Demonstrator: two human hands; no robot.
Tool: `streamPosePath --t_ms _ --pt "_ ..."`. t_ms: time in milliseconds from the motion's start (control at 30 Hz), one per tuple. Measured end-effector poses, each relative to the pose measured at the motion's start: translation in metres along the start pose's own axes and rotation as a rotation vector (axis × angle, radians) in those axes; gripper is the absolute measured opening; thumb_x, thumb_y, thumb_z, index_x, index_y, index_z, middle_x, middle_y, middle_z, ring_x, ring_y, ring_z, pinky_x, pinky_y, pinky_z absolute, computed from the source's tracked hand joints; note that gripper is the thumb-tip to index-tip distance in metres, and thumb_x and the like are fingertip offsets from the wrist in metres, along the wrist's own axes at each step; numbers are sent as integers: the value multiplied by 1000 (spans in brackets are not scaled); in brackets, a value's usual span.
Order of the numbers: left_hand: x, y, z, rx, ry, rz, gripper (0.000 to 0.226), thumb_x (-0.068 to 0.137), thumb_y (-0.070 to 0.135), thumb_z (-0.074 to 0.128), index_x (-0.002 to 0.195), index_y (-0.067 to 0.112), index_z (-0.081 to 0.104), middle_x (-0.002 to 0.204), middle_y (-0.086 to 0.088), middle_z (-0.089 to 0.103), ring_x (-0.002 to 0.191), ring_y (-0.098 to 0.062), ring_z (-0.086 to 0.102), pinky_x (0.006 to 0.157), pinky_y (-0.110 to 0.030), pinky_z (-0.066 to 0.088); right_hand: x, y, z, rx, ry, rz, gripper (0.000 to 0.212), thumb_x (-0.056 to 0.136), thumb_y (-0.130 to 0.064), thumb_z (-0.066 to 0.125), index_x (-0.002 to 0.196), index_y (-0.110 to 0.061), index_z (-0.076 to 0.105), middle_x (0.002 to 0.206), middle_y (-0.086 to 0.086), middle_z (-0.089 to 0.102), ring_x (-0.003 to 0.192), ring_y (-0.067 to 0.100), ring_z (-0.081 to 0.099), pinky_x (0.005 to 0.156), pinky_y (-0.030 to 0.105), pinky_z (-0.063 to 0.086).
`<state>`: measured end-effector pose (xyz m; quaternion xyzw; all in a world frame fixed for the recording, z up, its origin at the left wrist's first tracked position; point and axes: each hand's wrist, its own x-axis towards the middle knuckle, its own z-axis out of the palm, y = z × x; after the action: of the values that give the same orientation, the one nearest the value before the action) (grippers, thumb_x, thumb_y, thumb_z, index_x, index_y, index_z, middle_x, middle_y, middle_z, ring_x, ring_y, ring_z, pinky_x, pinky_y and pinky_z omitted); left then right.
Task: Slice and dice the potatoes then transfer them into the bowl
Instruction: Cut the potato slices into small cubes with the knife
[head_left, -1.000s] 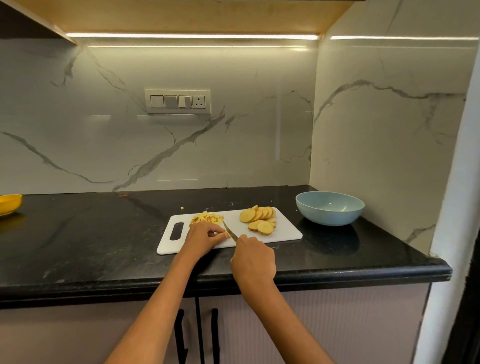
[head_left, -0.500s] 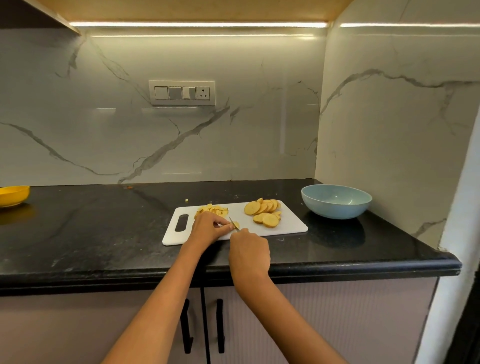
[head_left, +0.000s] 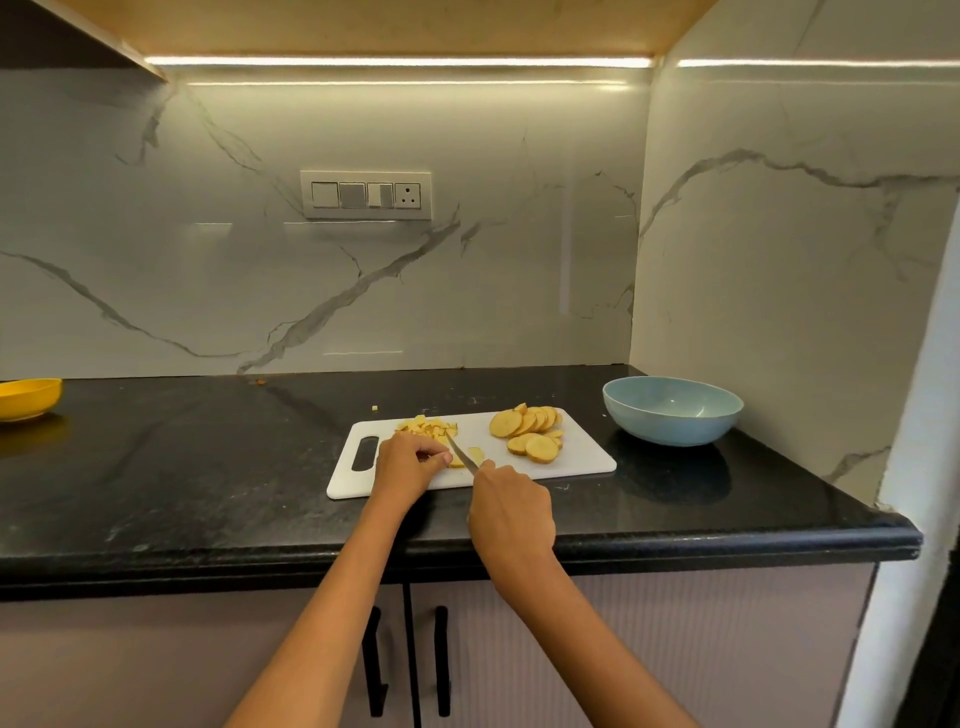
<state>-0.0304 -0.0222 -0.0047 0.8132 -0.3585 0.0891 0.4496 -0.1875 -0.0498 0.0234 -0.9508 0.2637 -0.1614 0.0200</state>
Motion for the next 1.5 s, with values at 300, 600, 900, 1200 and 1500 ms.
streamPosePath --t_ms 300,600,900,1200,1500 --pt "1 2 -1 26 -54 7 14 83 13 67 94 7 74 94 -9 72 71 -6 53 64 -14 41 5 -1 3 -42 12 -22 26 99 -11 40 122 -5 50 116 10 58 101 22 60 77 27 44" --pt "-1 5 1 58 -37 5 16 82 13 68 94 4 73 95 -12 72 81 -16 58 69 -23 41 10 -8 13 -106 70 -59 27 99 -7 39 123 -4 51 114 10 59 100 21 61 72 26 41" --pt "-4 6 0 64 -17 5 16 83 14 67 94 5 74 94 -11 72 84 -18 60 69 -24 40 20 -6 14 -105 78 -58 28 99 -7 38 124 -5 51 117 10 58 101 22 60 74 27 43" --pt "-2 0 -4 -50 127 -85 20 88 12 61 102 1 70 106 -13 69 103 -24 59 81 -20 36 27 9 23 173 110 76 26 98 -12 43 124 -7 47 115 11 60 102 24 60 78 30 47" --pt "2 1 0 74 -16 48 12 81 12 69 91 8 73 95 -5 70 82 -7 54 74 -17 36 49 31 28 306 318 74 46 103 -22 31 148 -17 22 98 6 66 82 15 63 67 25 47"
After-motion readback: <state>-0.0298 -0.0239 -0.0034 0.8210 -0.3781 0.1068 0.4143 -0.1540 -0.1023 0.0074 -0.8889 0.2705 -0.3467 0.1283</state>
